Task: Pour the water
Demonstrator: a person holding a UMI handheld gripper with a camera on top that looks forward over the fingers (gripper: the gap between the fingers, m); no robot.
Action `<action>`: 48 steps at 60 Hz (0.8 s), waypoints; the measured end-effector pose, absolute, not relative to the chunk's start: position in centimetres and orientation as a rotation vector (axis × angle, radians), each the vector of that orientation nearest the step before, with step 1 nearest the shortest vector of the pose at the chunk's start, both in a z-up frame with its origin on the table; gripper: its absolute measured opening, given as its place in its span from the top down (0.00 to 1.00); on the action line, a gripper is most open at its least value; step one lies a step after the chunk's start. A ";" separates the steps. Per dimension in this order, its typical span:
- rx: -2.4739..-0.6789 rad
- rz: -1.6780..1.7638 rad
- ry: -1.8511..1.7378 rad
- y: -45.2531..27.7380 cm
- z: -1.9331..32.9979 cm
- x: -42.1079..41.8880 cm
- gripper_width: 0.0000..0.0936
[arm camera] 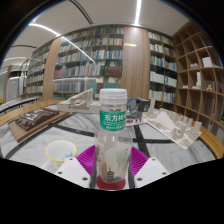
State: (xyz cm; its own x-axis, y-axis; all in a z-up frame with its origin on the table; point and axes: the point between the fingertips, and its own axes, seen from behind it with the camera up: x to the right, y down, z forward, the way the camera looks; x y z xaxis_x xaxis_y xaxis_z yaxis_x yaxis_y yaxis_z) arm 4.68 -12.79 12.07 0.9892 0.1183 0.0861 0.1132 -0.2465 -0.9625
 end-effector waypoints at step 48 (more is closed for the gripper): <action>-1.955 0.014 -0.007 -19.2 8.6 6.0 0.08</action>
